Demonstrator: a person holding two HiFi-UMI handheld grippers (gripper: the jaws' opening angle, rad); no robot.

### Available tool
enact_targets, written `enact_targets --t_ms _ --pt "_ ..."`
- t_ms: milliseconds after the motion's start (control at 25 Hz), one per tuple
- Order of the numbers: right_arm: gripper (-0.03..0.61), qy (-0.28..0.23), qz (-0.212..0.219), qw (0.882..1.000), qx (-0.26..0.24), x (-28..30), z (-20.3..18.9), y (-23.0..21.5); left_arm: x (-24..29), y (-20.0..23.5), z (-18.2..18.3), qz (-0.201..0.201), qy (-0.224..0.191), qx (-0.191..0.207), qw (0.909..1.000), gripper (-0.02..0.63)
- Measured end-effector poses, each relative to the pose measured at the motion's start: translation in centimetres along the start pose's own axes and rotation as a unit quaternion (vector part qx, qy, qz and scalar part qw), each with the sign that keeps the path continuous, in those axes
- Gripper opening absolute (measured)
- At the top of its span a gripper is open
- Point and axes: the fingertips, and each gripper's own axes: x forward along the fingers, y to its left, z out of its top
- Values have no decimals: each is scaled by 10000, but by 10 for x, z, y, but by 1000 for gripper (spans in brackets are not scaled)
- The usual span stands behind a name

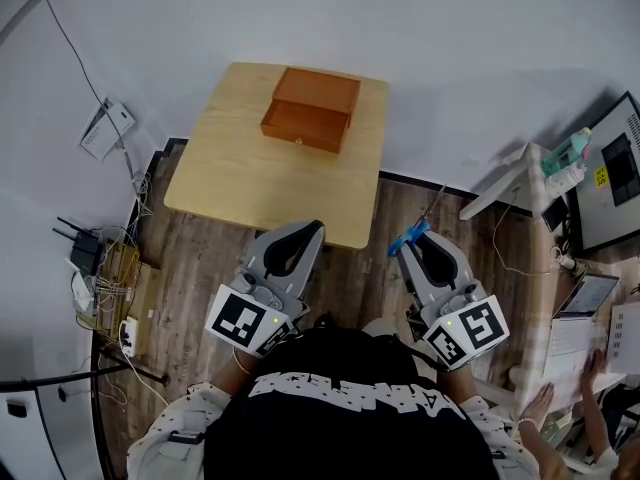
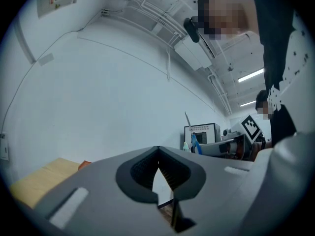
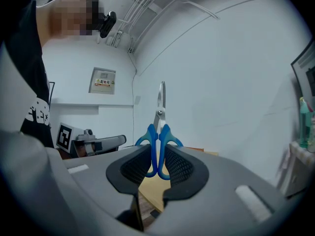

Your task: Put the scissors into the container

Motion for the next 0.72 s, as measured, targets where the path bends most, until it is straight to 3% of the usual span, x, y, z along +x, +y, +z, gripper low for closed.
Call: enact_targets --t_ms 400,720 --pt "103 48 234 9997 39 17 1 1 -4 9 -7 97 205 70 9997 0" --pt "103 43 646 9979 -1 64 4 0 -9 48 -3 576 196 161 9980 0"
